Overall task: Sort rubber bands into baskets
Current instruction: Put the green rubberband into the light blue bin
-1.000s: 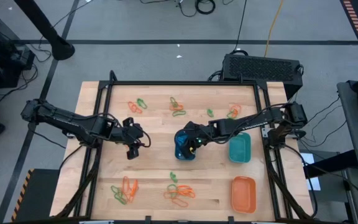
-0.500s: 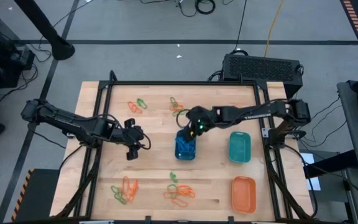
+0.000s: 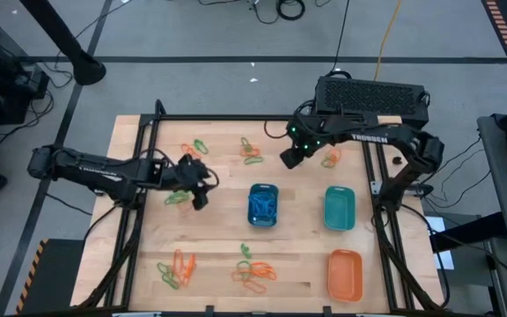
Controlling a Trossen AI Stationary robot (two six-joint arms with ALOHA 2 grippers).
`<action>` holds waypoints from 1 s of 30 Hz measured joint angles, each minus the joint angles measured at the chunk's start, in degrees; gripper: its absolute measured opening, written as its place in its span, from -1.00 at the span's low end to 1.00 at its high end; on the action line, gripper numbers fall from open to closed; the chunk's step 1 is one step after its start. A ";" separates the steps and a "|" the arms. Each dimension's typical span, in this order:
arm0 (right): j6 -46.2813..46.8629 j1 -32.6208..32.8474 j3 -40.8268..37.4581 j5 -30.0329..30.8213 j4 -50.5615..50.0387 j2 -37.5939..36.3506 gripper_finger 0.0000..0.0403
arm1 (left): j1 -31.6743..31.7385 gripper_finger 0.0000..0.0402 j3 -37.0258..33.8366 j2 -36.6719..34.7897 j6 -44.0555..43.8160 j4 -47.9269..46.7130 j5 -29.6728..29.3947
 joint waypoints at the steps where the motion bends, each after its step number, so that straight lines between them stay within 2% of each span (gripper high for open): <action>1: -2.36 -0.85 0.00 1.26 -0.61 0.30 -0.49 | 1.00 -0.02 0.00 0.00 -0.27 1.22 0.02; 6: -9.75 -4.11 0.00 4.69 -1.41 2.53 -0.28 | 5.46 -0.02 0.00 0.00 -3.60 7.98 0.19; 11: -12.73 -4.73 0.00 5.06 -1.31 6.70 -0.10 | 6.96 -0.02 0.00 -0.02 -14.29 10.73 0.89; 14: -13.70 -4.79 0.00 5.86 -0.16 9.55 -0.05 | 6.45 -0.02 0.00 -0.02 -18.02 10.75 2.65; 19: -13.73 -4.76 0.00 5.65 2.26 13.72 -0.07 | 4.72 -0.02 0.00 -0.02 -18.90 10.38 4.14; 22: -11.80 -4.74 0.11 4.61 1.59 15.16 -0.13 | 3.66 -0.02 0.00 -0.02 -18.96 8.95 4.21; 25: -10.31 -4.53 0.28 2.76 0.78 15.78 -0.27 | 2.71 -0.02 0.00 -0.02 -19.03 5.81 4.40; 27: -9.24 -3.72 0.28 2.79 0.84 15.84 -0.46 | 1.92 -0.02 0.00 -0.32 -19.26 2.22 4.45; 30: -8.05 -2.59 0.13 2.38 0.82 15.33 -0.84 | 0.28 -0.02 0.00 -1.37 -18.28 -2.11 2.28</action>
